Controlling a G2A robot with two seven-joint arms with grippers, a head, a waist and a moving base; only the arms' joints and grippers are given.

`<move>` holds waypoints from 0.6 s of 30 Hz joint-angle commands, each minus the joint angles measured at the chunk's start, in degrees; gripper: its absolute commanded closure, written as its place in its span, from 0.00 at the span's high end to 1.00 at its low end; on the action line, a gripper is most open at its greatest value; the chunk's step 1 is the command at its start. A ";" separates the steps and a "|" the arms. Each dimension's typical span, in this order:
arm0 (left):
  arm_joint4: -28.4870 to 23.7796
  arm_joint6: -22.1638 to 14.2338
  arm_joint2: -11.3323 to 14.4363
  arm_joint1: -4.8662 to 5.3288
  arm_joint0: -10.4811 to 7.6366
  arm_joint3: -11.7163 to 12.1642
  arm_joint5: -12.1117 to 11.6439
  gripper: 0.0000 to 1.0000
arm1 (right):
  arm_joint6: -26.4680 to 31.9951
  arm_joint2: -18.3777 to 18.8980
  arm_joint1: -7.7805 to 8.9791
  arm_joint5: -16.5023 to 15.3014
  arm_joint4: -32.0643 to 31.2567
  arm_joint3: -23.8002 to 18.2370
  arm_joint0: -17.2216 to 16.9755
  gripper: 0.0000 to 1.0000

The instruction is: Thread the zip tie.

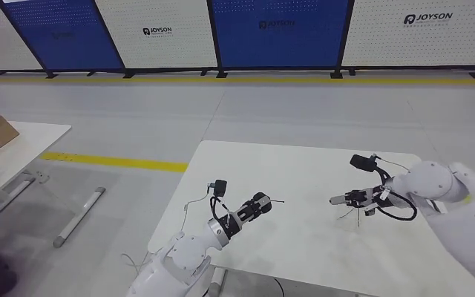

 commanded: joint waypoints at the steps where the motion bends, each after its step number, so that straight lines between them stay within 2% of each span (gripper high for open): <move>1: 0.00 0.00 0.00 0.00 0.00 0.00 0.00 0.00 | 0.03 -1.91 -0.92 2.32 -1.01 1.27 1.69 1.00; 3: 0.00 0.00 0.00 0.00 0.00 0.00 0.00 0.00 | 0.78 -3.97 -1.89 5.89 -2.41 3.39 3.58 1.00; 4: 0.00 0.00 0.00 0.00 0.00 0.00 0.00 0.00 | 2.37 -5.65 -2.66 5.89 -3.64 6.20 5.10 1.00; 5: 0.00 0.00 0.00 0.00 0.00 0.00 0.00 0.00 | 2.37 -6.07 -2.89 5.89 -3.87 6.81 5.52 1.00; 17: 0.00 0.00 0.00 0.00 0.00 0.00 0.00 0.00 | 2.37 -6.07 -2.89 5.89 -3.87 6.81 5.52 1.00; 18: 0.00 0.00 0.00 0.00 0.00 0.00 0.00 0.00 | 1.51 -6.25 -2.93 5.12 -3.92 6.55 4.90 1.00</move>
